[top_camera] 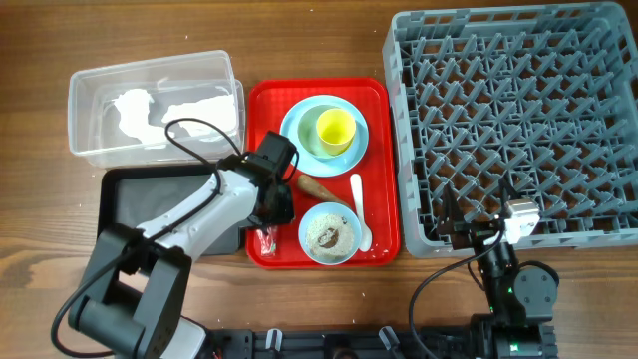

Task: Sort waste into correct bins and load items into the dishwasher rack
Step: 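Reach the left gripper to the red strawberry wrapper and grasp it, then carry the wrapper with the left gripper and drop it in the clear bin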

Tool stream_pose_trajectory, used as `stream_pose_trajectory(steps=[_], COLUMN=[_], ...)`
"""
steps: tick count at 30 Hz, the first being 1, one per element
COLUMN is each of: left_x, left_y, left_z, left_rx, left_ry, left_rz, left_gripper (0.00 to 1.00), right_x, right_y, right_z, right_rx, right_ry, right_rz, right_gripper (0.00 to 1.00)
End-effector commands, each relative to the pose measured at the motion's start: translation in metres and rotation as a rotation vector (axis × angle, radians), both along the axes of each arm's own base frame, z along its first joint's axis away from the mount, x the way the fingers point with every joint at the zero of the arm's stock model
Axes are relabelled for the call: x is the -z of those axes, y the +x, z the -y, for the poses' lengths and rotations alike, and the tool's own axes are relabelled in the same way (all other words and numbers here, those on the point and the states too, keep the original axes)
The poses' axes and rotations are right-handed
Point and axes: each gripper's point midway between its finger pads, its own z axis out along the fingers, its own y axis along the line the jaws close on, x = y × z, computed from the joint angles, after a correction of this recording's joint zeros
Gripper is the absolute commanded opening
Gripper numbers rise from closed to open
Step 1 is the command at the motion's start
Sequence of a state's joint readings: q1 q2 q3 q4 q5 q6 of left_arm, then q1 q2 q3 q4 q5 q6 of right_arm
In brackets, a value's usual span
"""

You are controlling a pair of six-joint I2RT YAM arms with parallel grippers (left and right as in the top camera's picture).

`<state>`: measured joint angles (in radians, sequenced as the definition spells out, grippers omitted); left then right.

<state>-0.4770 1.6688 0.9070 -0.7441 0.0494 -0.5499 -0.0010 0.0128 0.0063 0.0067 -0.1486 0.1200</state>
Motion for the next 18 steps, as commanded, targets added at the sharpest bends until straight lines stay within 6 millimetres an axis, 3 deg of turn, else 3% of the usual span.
stream_pose_trajectory(steps=[1, 11, 18], left_x=[0.008, 0.011, 0.027], left_y=[-0.003, 0.0, -0.011], left_z=[-0.003, -0.002, -0.007], left_rx=[0.022, 0.022, 0.021], left_ry=[0.026, 0.019, 0.019], left_rz=[-0.017, -0.004, -0.003], left_gripper=[0.4, 0.39, 0.36], right_x=[-0.003, -0.003, -0.003], right_y=[0.0, 0.0, 0.0], right_z=[0.001, 0.001, 0.001], right_rx=[0.006, 0.006, 0.007], right_ry=[0.013, 0.013, 0.013], right_rz=[0.01, 0.01, 0.01], right_gripper=[1.0, 1.0, 1.0])
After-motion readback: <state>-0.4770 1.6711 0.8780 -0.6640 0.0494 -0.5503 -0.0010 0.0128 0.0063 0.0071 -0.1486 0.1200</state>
